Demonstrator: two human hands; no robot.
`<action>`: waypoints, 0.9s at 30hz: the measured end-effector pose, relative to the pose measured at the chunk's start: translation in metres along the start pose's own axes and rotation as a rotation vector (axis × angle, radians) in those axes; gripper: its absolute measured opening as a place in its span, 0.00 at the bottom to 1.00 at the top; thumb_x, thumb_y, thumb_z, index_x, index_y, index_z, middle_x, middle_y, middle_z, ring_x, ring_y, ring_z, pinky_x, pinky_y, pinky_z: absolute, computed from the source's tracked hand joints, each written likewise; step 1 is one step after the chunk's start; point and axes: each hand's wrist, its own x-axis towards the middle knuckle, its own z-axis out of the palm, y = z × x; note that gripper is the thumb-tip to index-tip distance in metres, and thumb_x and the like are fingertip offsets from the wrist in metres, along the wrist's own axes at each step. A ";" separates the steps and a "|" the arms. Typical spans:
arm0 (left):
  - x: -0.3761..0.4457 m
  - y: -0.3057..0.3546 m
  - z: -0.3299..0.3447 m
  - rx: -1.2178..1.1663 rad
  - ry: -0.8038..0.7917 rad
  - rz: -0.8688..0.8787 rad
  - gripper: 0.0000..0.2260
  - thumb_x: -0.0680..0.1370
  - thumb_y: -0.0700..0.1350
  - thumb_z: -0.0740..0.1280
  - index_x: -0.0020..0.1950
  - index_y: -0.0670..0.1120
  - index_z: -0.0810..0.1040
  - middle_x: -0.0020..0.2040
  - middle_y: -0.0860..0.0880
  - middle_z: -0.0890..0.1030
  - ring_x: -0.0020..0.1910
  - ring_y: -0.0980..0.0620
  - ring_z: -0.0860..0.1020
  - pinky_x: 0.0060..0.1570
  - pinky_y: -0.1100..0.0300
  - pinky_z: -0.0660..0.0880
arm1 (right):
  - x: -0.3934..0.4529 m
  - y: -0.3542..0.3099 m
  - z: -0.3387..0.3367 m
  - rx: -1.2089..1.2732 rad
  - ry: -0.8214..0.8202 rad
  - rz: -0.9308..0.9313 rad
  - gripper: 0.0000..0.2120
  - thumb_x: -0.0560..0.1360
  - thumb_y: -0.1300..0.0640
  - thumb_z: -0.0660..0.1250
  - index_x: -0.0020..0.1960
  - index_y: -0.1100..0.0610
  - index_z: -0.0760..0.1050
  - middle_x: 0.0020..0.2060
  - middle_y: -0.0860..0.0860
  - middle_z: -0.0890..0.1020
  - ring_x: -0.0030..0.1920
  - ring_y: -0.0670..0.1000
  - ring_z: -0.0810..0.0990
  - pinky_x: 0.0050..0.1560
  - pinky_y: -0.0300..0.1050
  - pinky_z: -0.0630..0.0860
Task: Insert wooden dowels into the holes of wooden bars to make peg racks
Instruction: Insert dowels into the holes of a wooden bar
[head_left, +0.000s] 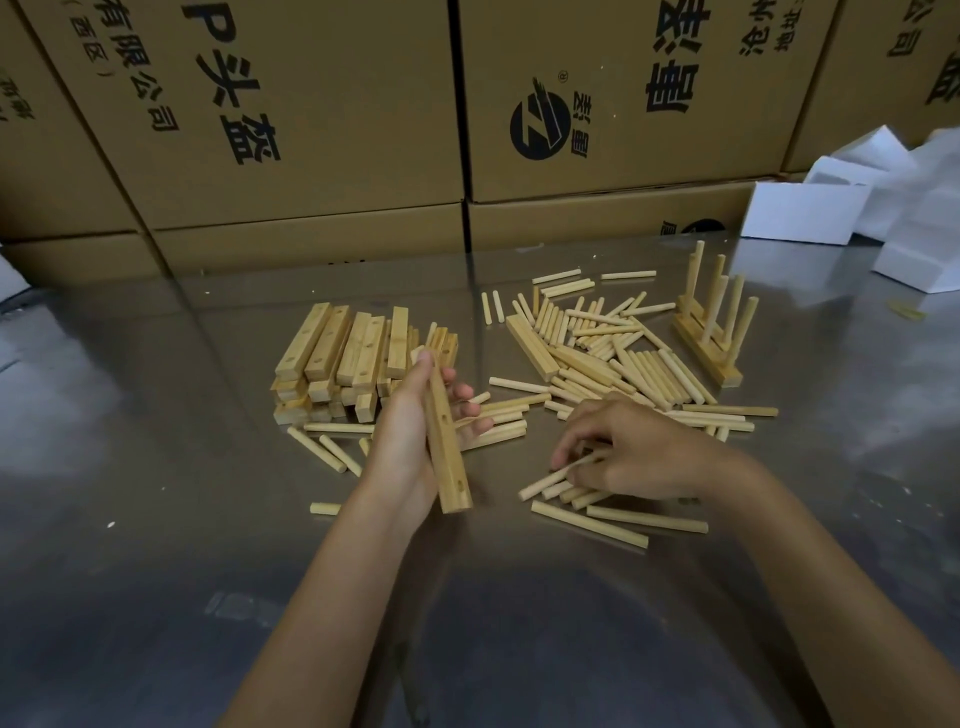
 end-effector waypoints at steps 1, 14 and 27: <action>0.000 0.001 -0.001 0.007 0.010 -0.006 0.16 0.83 0.55 0.59 0.50 0.44 0.77 0.33 0.49 0.80 0.32 0.53 0.79 0.35 0.56 0.81 | 0.001 0.001 0.001 -0.017 -0.008 0.005 0.05 0.74 0.54 0.72 0.45 0.44 0.83 0.50 0.41 0.77 0.58 0.44 0.69 0.64 0.50 0.68; 0.001 0.000 -0.004 0.058 0.024 -0.067 0.15 0.83 0.55 0.60 0.51 0.44 0.76 0.31 0.50 0.76 0.26 0.53 0.73 0.26 0.59 0.73 | -0.009 -0.019 0.008 -0.125 -0.070 -0.057 0.07 0.66 0.46 0.78 0.39 0.45 0.82 0.43 0.42 0.76 0.47 0.40 0.73 0.47 0.38 0.74; -0.012 -0.001 0.006 0.266 -0.330 -0.178 0.15 0.84 0.49 0.58 0.67 0.46 0.76 0.33 0.46 0.74 0.28 0.52 0.72 0.28 0.55 0.79 | -0.003 -0.035 0.018 0.182 0.555 -0.214 0.01 0.79 0.50 0.66 0.50 0.46 0.74 0.31 0.46 0.76 0.27 0.44 0.71 0.30 0.44 0.67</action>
